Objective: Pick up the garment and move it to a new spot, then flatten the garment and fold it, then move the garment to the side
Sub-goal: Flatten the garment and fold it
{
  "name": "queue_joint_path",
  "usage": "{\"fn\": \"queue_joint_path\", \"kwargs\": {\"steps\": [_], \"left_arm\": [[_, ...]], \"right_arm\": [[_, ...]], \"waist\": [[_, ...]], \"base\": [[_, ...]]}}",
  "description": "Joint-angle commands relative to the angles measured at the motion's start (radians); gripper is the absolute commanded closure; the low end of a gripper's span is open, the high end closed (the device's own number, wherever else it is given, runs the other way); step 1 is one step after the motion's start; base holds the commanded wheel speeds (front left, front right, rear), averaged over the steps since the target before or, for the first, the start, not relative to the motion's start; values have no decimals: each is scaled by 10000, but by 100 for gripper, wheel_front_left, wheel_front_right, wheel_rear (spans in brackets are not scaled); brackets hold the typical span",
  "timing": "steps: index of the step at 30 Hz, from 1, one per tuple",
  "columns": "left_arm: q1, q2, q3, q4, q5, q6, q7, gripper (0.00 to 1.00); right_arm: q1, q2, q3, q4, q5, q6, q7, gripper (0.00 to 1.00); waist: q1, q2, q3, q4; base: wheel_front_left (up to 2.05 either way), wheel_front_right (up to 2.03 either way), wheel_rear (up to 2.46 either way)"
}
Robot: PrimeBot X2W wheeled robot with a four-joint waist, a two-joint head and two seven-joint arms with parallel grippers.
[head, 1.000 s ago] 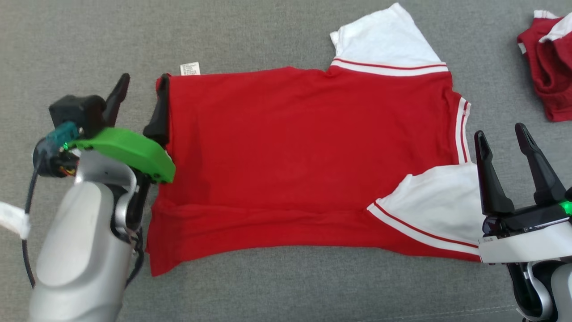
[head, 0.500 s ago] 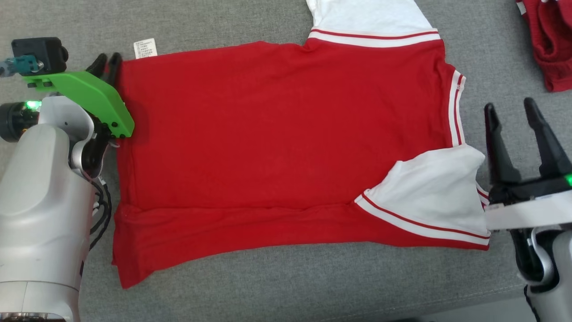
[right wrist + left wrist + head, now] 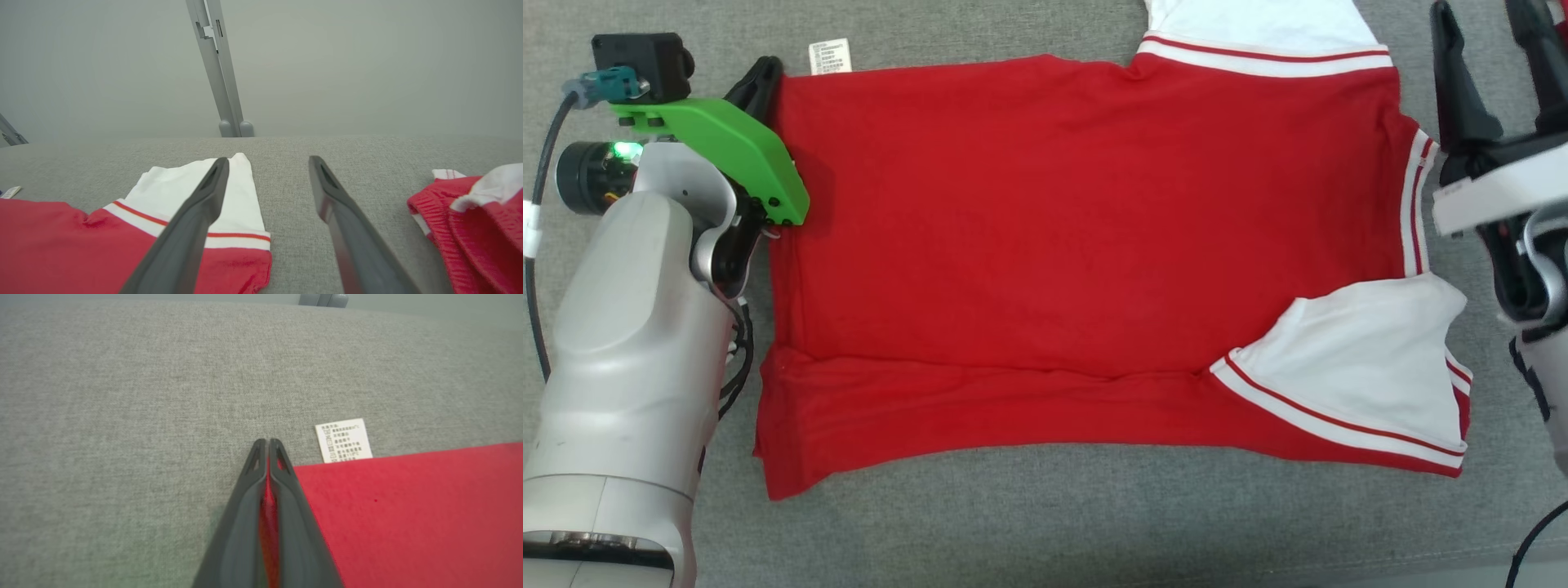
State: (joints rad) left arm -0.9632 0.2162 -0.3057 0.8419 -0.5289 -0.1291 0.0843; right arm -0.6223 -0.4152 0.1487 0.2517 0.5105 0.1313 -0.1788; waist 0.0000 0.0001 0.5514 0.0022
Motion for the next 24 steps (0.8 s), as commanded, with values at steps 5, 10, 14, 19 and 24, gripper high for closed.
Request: {"fn": "queue_joint_path", "kwargs": {"steps": [5, 10, 14, 19, 24], "left_arm": [[-472, -299, -314, 134, -75, 0, -106, 100], [-880, -750, -683, 171, -118, -7, -270, 100], [-1037, -1023, -1012, 283, -253, -9, -399, 100], [-1096, -1124, -1386, 463, -533, -4, -491, 100], [-1081, -1064, -1728, 604, -823, -1, -550, 100]], "right_arm": [[-1905, -424, 878, 1452, 550, -13, 223, 0], [-3488, -643, 1748, 3013, 929, -13, 708, 0], [-4395, -714, 2484, 4165, 1162, -13, 1162, 0], [-5101, -695, 3270, 5333, 1448, -13, 1676, 0], [-5432, -618, 3953, 5977, 2176, -8, 2339, 80]], "waist": [[0, -1, 528, 627], [0, -1, 958, 1187], [0, -1, 1098, 1508], [0, -1, 1127, 1663], [0, -1, 946, 1660]], "base": [[0, 0, 0], [0, 0, 0], [0, 0, 0], [0, 0, 0], [0, 0, 0]]}}
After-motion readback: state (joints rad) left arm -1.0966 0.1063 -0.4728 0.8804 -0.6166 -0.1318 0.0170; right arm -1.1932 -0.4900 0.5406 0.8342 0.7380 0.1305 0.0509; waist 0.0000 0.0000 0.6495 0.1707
